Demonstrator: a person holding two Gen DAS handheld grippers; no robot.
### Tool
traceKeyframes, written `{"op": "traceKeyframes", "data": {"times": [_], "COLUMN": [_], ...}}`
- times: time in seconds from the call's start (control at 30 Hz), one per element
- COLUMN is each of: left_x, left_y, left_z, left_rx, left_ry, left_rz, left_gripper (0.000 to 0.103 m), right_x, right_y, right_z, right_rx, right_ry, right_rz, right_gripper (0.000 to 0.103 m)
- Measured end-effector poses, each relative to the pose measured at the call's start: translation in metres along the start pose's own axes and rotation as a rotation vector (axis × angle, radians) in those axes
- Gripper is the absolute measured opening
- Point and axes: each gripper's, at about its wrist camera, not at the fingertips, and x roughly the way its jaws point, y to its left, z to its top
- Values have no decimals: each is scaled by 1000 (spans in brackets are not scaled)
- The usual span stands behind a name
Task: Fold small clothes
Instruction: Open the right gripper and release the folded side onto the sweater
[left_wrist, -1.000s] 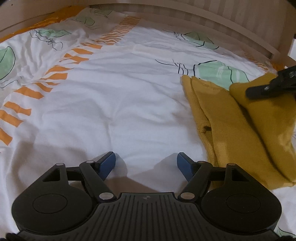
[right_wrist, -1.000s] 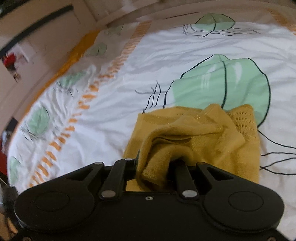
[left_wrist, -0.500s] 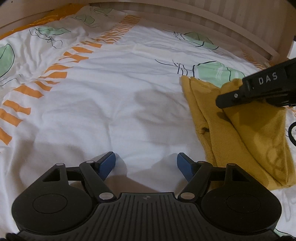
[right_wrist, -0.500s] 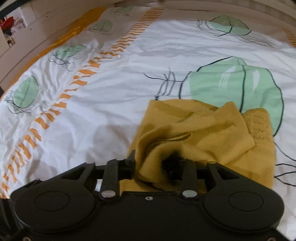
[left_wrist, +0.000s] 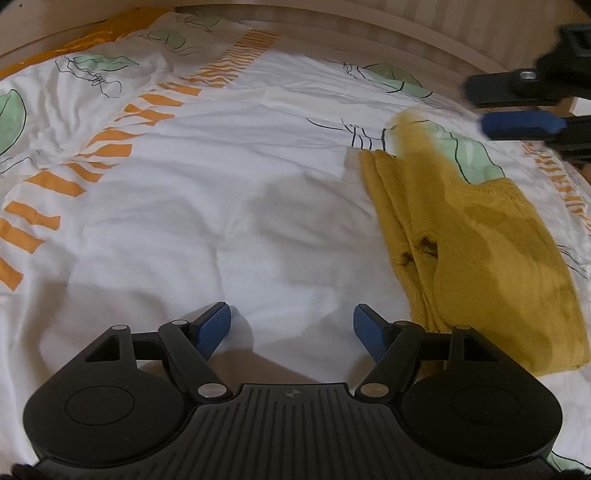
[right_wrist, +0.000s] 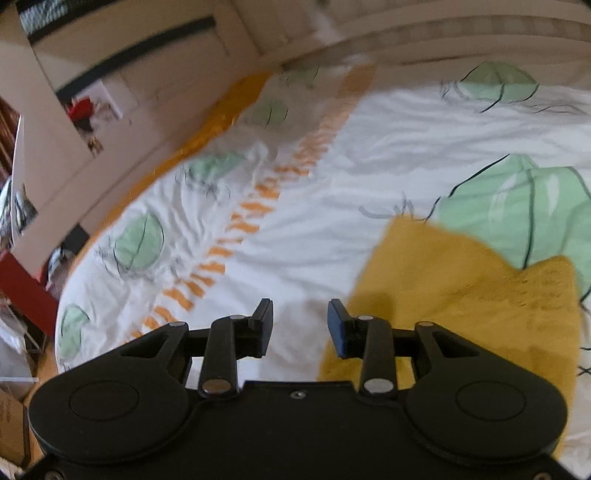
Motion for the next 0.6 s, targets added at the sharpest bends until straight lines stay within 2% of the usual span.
{"op": "traceKeyframes", "data": {"times": [0.1, 0.2, 0.27, 0.37, 0.47, 0.53, 0.6], "left_x": [-1, -1, -2, -5, -8, -10, -13], "left_y": [0, 0, 1, 5, 9, 10, 9], "left_z": [0, 0, 1, 2, 2, 2, 2], "left_rx": [0, 0, -5, -29, -69, -80, -86], "left_ry": [1, 3, 5, 3, -9, -16, -25], "left_rz": [1, -2, -8, -24, -36, -32, -26], "left_gripper": [72, 72, 72, 72, 72, 72, 71], "right_x": [-12, -18, -18, -14, -6, -2, 4], "right_y": [-18, -39, -46, -43, -27, -15, -2], "right_z": [-4, -18, -30, -51, -75, -92, -110], "right_rx": [21, 52, 29, -39, -169, -255, -326], "right_ry": [-17, -10, 4, 20, 20, 14, 26], "right_rz": [-49, -101, -150, -210, -300, -339, -332], "right_gripper": [50, 50, 50, 50, 50, 57, 62]}}
